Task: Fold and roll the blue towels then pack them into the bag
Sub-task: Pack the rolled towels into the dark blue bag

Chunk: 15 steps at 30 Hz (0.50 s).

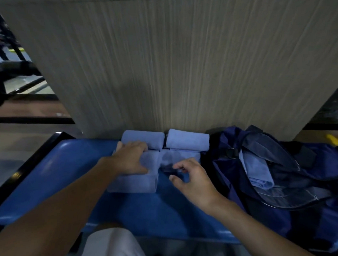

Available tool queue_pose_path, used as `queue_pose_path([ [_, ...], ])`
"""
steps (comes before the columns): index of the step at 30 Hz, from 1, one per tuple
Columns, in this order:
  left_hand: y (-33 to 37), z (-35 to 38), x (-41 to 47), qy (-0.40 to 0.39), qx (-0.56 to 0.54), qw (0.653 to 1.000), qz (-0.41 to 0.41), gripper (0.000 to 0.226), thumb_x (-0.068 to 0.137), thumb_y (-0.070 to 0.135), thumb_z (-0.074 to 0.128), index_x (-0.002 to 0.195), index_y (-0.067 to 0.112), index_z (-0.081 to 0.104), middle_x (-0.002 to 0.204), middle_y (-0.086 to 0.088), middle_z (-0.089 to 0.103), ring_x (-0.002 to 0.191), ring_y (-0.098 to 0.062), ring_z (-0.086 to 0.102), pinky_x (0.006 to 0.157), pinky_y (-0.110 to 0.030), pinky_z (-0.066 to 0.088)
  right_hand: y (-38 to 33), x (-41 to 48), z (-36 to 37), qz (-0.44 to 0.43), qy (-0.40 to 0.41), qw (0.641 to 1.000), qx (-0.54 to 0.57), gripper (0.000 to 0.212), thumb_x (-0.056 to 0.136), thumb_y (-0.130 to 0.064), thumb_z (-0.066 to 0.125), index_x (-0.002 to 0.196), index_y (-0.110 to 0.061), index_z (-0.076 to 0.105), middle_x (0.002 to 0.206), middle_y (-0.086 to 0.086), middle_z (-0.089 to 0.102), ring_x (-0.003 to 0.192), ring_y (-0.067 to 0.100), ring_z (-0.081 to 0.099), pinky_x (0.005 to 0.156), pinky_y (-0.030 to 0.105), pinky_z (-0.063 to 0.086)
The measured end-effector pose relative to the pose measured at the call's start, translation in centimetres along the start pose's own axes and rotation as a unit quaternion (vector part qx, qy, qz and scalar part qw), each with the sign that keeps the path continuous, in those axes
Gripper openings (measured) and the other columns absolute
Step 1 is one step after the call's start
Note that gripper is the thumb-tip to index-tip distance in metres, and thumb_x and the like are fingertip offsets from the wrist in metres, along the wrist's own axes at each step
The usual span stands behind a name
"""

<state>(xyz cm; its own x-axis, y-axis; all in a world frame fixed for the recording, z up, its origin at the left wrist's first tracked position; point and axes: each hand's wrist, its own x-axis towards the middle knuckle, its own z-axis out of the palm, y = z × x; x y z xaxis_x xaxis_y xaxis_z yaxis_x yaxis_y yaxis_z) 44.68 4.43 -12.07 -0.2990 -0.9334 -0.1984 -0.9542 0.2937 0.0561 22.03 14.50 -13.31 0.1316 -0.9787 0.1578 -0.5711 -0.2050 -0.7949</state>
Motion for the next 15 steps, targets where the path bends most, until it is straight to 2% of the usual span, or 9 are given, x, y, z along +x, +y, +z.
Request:
queue_pose_path([
  [1, -0.1, -0.1, -0.1, -0.009, -0.022, 1.000, -0.002, 0.049, 0.060, 0.064, 0.061, 0.094, 0.045, 0.032, 0.094, 0.011, 0.051, 0.099, -0.019, 0.045, 0.091, -0.041, 0.035, 0.0, 0.1, 0.0, 0.004, -0.003, 1.000, -0.001, 0.019, 0.083, -0.028, 0.072, 0.096, -0.030, 0.059, 0.096, -0.023, 0.045, 0.096, 0.004, 0.054, 0.098, 0.040, 0.044],
  [3, 0.1, -0.3, -0.3, 0.001, -0.033, 0.999, 0.003, 0.053, 0.060, 0.063, 0.063, 0.096, 0.044, 0.030, 0.087, 0.011, 0.055, 0.092, -0.018, 0.044, 0.085, -0.037, 0.036, 0.2, 0.2, 0.0, 0.007, -0.005, 1.000, -0.001, 0.019, 0.084, -0.028, 0.072, 0.097, -0.031, 0.058, 0.097, -0.023, 0.045, 0.096, 0.003, 0.054, 0.099, 0.039, 0.044],
  [6, 0.6, -0.9, -0.8, 0.048, -0.050, 0.998, 0.004, 0.055, 0.072, 0.049, 0.071, 0.117, 0.033, 0.044, 0.100, 0.012, 0.057, 0.094, -0.012, 0.044, 0.080, -0.027, 0.033, 0.3, 0.2, -0.1, 0.013, -0.001, 1.000, 0.009, 0.019, 0.085, -0.026, 0.071, 0.101, -0.025, 0.061, 0.099, -0.021, 0.047, 0.097, 0.002, 0.053, 0.098, 0.032, 0.045],
  [9, 1.3, -2.1, -1.8, 0.111, -0.174, 0.978, -0.025, 0.050, 0.073, 0.050, 0.074, 0.112, 0.029, 0.051, 0.106, 0.015, 0.058, 0.100, -0.012, 0.058, 0.079, -0.029, 0.045, 0.0, 0.3, -0.6, 0.019, 0.014, 0.999, 0.044, 0.025, 0.085, -0.022, 0.071, 0.105, -0.027, 0.056, 0.101, -0.012, 0.051, 0.095, 0.000, 0.052, 0.089, 0.016, 0.044],
  [12, 3.9, -3.7, -2.8, 0.220, -0.339, 0.914, 0.008, 0.045, 0.073, 0.043, 0.080, 0.110, 0.026, 0.059, 0.103, 0.015, 0.066, 0.099, -0.005, 0.063, 0.081, -0.028, 0.052, -0.8, 0.3, -1.6, 0.036, 0.013, 0.991, 0.128, 0.041, 0.084, -0.020, 0.073, 0.114, -0.030, 0.047, 0.108, -0.005, 0.053, 0.098, 0.000, 0.052, 0.081, 0.007, 0.042],
  [15, 8.1, -5.5, -3.5, 0.253, -0.467, 0.843, 0.085, 0.039, 0.075, 0.041, 0.082, 0.103, 0.025, 0.060, 0.100, 0.013, 0.067, 0.095, 0.000, 0.064, 0.081, -0.027, 0.050, -1.5, 0.1, -3.3, 0.049, 0.006, 0.976, 0.213, 0.072, 0.080, -0.028, 0.077, 0.136, -0.035, 0.032, 0.119, -0.011, 0.051, 0.112, -0.001, 0.051, 0.087, 0.008, 0.043],
])
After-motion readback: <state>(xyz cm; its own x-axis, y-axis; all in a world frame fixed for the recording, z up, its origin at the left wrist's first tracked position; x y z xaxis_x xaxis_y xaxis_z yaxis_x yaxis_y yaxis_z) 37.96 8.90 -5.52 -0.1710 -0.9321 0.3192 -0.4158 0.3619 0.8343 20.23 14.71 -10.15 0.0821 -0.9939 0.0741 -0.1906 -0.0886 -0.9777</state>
